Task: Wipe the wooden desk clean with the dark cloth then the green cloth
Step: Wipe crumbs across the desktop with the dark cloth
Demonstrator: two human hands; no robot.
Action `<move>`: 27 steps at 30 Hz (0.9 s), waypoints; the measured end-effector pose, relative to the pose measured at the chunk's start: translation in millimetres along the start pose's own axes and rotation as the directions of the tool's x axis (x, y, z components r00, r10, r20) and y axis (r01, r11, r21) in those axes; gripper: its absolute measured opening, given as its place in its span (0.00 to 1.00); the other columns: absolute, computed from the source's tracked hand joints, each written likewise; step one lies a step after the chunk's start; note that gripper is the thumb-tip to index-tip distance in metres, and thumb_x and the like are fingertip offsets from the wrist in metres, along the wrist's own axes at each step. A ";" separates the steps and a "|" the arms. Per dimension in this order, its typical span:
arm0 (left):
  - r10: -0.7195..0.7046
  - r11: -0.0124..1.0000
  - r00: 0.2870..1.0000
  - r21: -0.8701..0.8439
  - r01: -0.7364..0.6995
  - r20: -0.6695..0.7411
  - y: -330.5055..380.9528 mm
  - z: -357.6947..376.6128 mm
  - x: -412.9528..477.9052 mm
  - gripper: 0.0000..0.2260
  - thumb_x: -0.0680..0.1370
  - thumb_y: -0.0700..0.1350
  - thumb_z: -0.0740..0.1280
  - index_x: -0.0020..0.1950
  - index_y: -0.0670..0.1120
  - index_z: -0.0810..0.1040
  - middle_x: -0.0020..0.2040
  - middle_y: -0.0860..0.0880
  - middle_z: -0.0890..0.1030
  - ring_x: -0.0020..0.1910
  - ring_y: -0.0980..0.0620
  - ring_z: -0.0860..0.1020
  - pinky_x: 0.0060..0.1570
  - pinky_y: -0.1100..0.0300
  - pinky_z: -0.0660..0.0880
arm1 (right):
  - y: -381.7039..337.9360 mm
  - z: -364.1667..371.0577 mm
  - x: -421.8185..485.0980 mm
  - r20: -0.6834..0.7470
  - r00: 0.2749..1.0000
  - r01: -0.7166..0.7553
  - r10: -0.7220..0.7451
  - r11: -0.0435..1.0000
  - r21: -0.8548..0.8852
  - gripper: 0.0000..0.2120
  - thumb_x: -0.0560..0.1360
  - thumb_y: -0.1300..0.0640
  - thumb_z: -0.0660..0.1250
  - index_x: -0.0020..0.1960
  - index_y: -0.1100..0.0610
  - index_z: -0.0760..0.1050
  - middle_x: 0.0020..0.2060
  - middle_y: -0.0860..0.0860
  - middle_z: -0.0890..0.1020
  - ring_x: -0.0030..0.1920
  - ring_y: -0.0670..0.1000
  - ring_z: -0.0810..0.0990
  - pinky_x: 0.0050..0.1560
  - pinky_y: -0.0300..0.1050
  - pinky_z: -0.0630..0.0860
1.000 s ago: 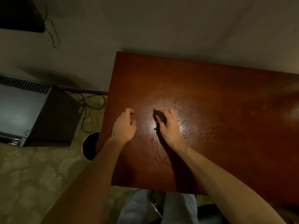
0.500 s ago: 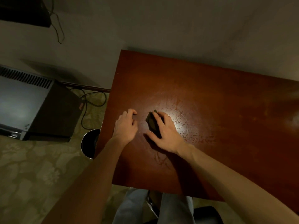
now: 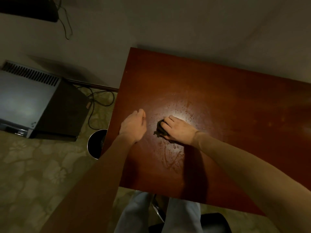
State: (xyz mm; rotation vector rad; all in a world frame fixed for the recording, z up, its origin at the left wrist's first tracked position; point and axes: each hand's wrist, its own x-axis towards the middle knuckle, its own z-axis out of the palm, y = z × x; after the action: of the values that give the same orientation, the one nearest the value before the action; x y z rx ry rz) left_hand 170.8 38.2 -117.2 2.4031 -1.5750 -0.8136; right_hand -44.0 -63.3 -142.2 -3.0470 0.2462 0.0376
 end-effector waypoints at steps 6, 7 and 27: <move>-0.004 1.000 1.000 0.016 0.005 -0.006 1.0 -1.2 3.6 0.01 0.85 0.47 0.60 0.55 0.52 0.70 0.46 0.52 0.76 0.42 0.52 0.77 0.43 0.53 0.75 | -21.5 -0.4 5.3 0.016 0.984 -0.180 0.179 0.981 0.066 0.14 0.78 0.54 0.73 0.54 0.65 0.75 0.46 0.60 0.80 0.37 0.57 0.81 0.33 0.51 0.81; -0.010 1.000 1.000 0.020 0.010 -0.002 2.3 -1.9 4.5 0.01 0.85 0.47 0.60 0.55 0.51 0.70 0.45 0.52 0.76 0.41 0.53 0.77 0.43 0.54 0.74 | -27.5 -1.0 6.1 0.037 0.972 -0.233 0.231 0.970 0.064 0.14 0.77 0.56 0.75 0.53 0.64 0.75 0.46 0.60 0.81 0.37 0.57 0.82 0.32 0.51 0.81; -0.096 0.995 0.993 -0.007 0.097 0.070 9.7 -7.6 7.0 0.04 0.86 0.48 0.60 0.57 0.49 0.69 0.51 0.46 0.78 0.46 0.47 0.77 0.44 0.52 0.70 | 19.7 -53.1 -26.1 0.199 0.545 -0.658 0.814 0.269 0.703 0.12 0.82 0.51 0.70 0.56 0.60 0.76 0.45 0.51 0.84 0.43 0.49 0.84 0.46 0.50 0.85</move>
State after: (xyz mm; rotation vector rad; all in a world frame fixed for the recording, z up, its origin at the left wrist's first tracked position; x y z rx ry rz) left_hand 169.0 26.6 -109.4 2.4867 -1.4841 -0.9298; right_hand -72.0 -83.1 -90.2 -1.8546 1.3555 -0.2583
